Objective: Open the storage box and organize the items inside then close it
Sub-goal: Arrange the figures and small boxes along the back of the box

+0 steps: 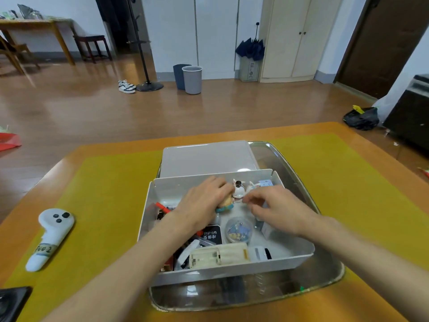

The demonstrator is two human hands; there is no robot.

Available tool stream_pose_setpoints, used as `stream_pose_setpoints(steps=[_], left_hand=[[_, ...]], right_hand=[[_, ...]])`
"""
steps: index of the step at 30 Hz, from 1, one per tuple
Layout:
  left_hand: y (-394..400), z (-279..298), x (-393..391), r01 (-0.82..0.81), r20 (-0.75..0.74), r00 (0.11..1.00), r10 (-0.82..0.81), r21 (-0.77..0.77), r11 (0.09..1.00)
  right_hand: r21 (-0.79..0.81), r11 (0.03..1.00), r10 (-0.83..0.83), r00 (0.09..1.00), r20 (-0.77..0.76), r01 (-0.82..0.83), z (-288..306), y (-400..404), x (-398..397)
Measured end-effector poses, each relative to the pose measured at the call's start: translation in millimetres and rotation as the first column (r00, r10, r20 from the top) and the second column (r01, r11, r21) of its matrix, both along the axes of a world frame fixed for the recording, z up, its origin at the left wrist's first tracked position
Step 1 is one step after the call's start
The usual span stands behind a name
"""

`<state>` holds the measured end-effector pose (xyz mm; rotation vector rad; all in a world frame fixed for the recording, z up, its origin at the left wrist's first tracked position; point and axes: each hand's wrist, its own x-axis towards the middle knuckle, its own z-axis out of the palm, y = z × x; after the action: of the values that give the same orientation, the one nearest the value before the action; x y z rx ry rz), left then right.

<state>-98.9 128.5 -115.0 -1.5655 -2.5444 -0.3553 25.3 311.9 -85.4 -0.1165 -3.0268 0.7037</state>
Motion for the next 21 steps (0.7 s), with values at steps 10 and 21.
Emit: stream_pose_setpoints(steps=[10,21], left_hand=[[-29,-12,-7,-0.187,0.259,0.95,0.176,0.018,0.982],[-40,-7,-10,-0.158,0.168,0.964,0.204,-0.255,0.954]], right_hand=[[0.073,0.997,0.017,0.996,-0.089,-0.011,-4,-20,-5],[0.303,0.951,0.045,0.996,0.08,-0.068,3,-27,-31]])
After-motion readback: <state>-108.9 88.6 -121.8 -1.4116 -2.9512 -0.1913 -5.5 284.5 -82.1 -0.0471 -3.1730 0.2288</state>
